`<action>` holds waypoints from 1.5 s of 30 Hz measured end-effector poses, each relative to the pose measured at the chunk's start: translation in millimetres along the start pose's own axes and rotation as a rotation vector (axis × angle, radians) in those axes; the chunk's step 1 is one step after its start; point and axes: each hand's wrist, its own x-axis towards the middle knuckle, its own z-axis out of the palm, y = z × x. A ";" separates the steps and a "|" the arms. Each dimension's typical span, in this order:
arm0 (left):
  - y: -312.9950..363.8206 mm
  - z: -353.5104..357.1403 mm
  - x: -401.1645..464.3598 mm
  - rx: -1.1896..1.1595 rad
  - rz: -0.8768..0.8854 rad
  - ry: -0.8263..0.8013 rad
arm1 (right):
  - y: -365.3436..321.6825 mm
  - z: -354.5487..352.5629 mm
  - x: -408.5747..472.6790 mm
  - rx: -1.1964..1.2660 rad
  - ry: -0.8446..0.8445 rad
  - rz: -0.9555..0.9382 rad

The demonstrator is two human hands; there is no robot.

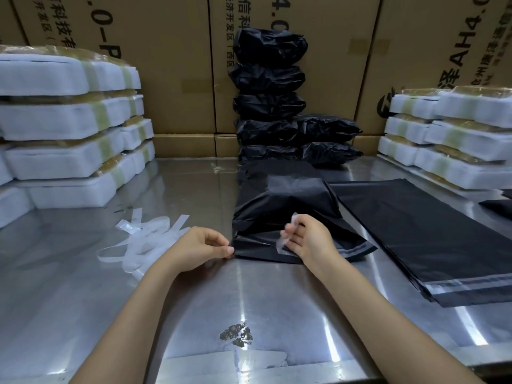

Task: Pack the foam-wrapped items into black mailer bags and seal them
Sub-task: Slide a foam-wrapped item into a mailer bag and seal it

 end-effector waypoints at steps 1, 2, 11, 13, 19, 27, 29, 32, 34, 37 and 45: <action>0.3 -0.7 -0.6 0.005 0.002 -0.009 | -1.2 -6.5 1.0 -0.010 0.028 -0.024; 0.7 -1.1 -1.1 0.014 0.003 -0.022 | -1.9 -12.3 2.0 -0.073 0.055 -0.065; 1.5 -2.8 -0.4 0.071 0.002 -0.053 | -10.4 -62.2 -3.6 -1.370 0.128 -0.444; 1.2 -3.1 -0.6 0.071 0.003 -0.053 | -13.9 -68.3 -5.6 -1.399 0.128 -0.444; 4.9 -1.9 -1.2 0.086 0.005 -0.060 | -20.3 -81.5 -13.9 -1.492 0.215 -0.454; 6.8 0.7 -3.3 0.102 -0.002 -0.041 | -38.1 -96.9 -11.4 -1.244 0.016 -0.242; 7.0 0.4 -3.6 0.107 -0.005 -0.043 | -39.5 -98.3 -12.1 -1.237 -0.020 -0.212; 7.9 1.2 -3.5 0.097 -0.009 -0.050 | -40.0 -101.2 -12.0 -1.152 -0.059 -0.216; 7.7 2.2 -3.5 0.090 -0.009 -0.047 | -43.3 -106.6 -11.3 -0.957 -0.006 -0.210; 6.4 2.2 -2.9 0.092 -0.004 -0.039 | -49.3 -112.3 -12.5 -0.497 -0.011 -0.108; 3.9 -0.7 -0.4 0.122 0.005 -0.059 | -64.6 -139.3 -9.2 0.627 0.053 0.022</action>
